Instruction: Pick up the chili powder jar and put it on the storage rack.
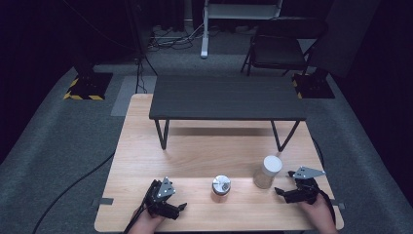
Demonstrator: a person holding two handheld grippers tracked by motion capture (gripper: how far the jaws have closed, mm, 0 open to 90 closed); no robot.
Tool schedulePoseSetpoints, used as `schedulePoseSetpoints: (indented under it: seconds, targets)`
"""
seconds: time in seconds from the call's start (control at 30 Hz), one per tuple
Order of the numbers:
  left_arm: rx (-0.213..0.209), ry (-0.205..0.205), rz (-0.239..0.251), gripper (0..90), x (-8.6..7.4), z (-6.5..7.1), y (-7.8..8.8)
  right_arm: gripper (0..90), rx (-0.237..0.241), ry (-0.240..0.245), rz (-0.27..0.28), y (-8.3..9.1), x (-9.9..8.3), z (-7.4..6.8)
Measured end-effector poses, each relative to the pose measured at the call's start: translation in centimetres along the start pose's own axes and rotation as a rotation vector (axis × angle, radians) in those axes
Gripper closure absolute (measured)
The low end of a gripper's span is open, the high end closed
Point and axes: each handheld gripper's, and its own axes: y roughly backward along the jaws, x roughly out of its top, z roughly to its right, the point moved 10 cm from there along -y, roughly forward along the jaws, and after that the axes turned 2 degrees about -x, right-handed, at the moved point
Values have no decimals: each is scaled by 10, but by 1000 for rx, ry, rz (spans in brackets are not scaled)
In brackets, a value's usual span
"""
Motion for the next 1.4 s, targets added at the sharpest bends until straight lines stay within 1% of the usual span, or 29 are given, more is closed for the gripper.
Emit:
schedulePoseSetpoints:
  seconds: [0.27,0.53,0.63,0.73,0.8,0.87,0.97,1.1,1.23,1.33,1.4]
  targets:
    - [-4,-4,0,55,1,-1,-1,67,-3,-2,0,0,0,0]
    - [-8,-4,-5,41,2,-1,-2,62,-15,-13,-1,0,0,-1]
    - [-2,2,-6,32,3,1,-3,62,-17,-15,-2,0,0,0]
    - [-18,-11,8,60,5,1,-2,61,-20,-17,-3,0,0,0]
    - [-12,-16,40,60,6,3,0,61,-21,-18,-3,0,0,0]
    - [-12,-19,89,58,8,5,4,61,-21,-19,-3,0,0,0]
    - [-12,-13,178,51,9,8,10,61,-21,-19,-3,0,0,0]
    - [-10,-25,312,51,10,12,21,61,-22,-19,-3,0,0,0]
    - [-4,-41,412,51,10,17,29,61,-24,-21,-3,0,0,0]
    - [-9,-43,477,48,10,18,34,60,-25,-23,-3,0,0,0]
    - [-10,-42,503,45,9,19,36,60,-25,-23,-3,0,0,0]
